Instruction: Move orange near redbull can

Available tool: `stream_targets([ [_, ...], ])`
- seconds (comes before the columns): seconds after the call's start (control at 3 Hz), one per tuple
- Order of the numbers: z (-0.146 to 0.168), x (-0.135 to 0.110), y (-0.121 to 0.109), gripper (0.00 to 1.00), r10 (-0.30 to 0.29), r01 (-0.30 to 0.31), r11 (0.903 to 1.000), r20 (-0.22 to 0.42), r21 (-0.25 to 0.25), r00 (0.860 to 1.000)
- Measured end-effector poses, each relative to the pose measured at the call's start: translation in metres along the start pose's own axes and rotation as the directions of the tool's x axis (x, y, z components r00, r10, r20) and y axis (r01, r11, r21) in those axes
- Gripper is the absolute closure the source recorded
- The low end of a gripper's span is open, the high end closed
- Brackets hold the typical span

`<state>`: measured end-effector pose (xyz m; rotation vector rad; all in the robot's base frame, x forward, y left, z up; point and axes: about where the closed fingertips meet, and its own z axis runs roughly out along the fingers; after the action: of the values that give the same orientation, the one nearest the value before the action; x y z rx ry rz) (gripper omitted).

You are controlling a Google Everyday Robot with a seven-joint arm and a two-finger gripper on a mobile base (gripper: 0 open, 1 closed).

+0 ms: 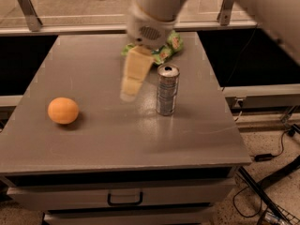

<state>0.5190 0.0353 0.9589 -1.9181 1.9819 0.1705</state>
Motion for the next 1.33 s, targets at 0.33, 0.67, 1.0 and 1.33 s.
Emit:
stream_targets([
  [0.33,0.052,-0.043,0.006,0.00,-0.065,0.063,0.9962,-0.044,-0.060,0.997],
  [0.67,0.081,-0.057,0.012,0.00,-0.098,0.090,0.9918,-0.082,-0.091,0.992],
  [1.0,0.105,-0.073,0.024,0.00,-0.138,0.125,0.9851,-0.107,-0.118,0.985],
  [1.33,0.121,-0.088,0.036,0.00,-0.179,0.162,0.9770,-0.120,-0.138,0.976],
])
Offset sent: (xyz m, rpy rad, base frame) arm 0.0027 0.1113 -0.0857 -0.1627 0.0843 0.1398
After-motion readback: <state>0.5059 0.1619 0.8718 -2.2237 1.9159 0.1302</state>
